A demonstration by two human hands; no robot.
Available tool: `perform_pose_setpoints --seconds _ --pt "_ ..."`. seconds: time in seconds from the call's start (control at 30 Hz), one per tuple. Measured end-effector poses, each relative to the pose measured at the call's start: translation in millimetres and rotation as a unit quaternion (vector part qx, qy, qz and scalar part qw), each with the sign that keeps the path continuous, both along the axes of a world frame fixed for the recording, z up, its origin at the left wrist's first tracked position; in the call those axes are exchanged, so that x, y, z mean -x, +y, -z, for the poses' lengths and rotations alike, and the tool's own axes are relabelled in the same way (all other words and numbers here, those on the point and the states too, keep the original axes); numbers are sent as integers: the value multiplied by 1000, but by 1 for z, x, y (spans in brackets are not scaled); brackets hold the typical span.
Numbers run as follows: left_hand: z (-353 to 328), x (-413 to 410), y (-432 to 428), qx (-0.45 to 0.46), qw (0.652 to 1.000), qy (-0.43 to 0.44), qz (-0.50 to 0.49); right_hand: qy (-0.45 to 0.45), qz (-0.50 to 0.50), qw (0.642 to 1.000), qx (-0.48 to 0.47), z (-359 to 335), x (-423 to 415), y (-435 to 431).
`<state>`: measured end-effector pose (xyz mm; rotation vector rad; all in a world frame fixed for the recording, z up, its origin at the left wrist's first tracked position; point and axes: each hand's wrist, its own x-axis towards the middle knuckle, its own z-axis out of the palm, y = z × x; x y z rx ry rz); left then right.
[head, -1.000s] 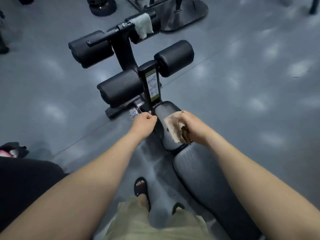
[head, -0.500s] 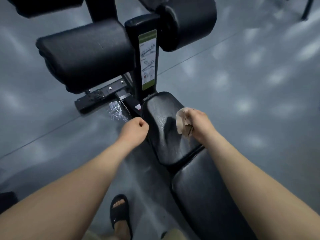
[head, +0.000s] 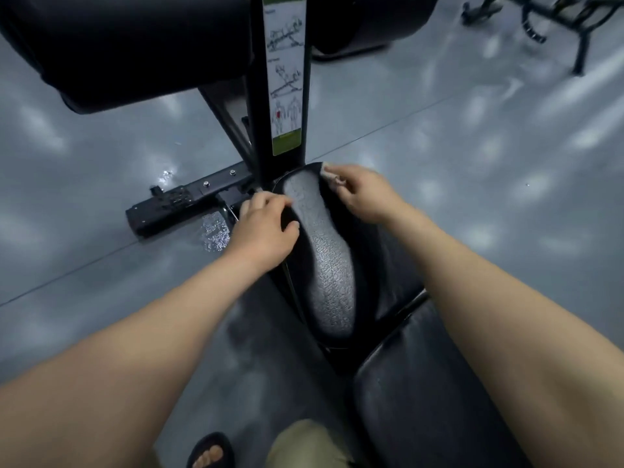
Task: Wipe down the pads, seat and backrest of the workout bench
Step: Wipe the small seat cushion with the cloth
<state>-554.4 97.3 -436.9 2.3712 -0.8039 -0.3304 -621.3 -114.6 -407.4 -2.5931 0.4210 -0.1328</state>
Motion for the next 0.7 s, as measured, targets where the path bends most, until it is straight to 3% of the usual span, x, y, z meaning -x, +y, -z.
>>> perform_pose_setpoints --seconds 0.1,0.3,0.7 --pt "16 8 -12 11 999 -42 16 37 -77 995 47 27 18 -6" --pt "39 20 -29 -14 997 -81 -5 -51 -49 996 45 54 59 -30" --pt "49 43 -63 13 991 -58 -117 -20 -40 998 -45 55 23 -52"
